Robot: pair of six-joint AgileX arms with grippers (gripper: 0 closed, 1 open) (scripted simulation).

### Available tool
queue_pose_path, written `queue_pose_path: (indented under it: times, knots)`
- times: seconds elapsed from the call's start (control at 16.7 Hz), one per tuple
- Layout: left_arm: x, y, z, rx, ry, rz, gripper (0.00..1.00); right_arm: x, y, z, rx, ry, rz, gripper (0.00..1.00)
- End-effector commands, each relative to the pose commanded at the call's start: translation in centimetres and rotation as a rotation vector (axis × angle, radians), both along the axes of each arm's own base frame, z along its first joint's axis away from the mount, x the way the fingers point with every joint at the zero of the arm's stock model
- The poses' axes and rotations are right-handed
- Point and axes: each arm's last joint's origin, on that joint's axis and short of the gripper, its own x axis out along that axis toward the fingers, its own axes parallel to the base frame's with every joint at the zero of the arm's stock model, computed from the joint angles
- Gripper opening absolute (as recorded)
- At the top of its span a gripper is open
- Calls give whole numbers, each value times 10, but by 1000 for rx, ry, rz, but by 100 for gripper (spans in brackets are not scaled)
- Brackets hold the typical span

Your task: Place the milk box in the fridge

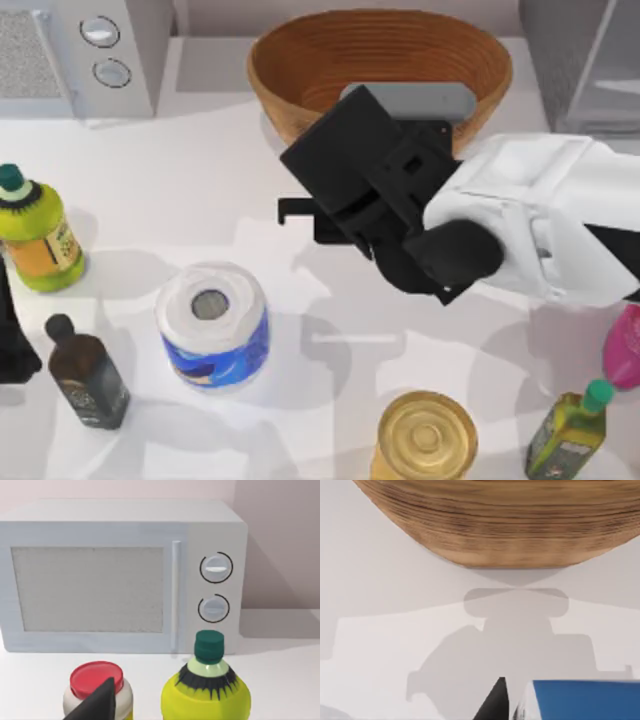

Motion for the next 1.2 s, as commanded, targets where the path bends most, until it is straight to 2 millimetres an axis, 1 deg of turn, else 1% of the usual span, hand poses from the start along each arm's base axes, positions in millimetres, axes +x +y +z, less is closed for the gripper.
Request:
queue_pose_path:
  times: [0.3, 0.42, 0.48, 0.54, 0.66, 0.78, 0.96, 1.08, 1.2]
  knots:
    - [0, 0, 0, 0, 0, 0, 100, 0, -2, -1, 1, 1, -1, 0]
    - [0, 0, 0, 0, 0, 0, 100, -6, -12, 3, 17, -2, 23, 0]
    - [0, 0, 0, 0, 0, 0, 100, -9, -21, 7, 30, -7, 36, 0]
    - [0, 0, 0, 0, 0, 0, 100, -13, -33, 11, 49, -14, 48, 0]
    - [0, 0, 0, 0, 0, 0, 100, -20, -66, 19, 99, -43, 65, 0]
    - [0, 0, 0, 0, 0, 0, 100, -31, -107, 27, 164, -103, 74, 0]
    - [0, 0, 0, 0, 0, 0, 100, -62, -171, 33, 258, -258, 83, 0]
    - [0, 0, 0, 0, 0, 0, 100, -82, -204, 22, 275, -360, 89, 0]
    - [0, 0, 0, 0, 0, 0, 100, -99, -228, 3, 254, -441, 94, 0]
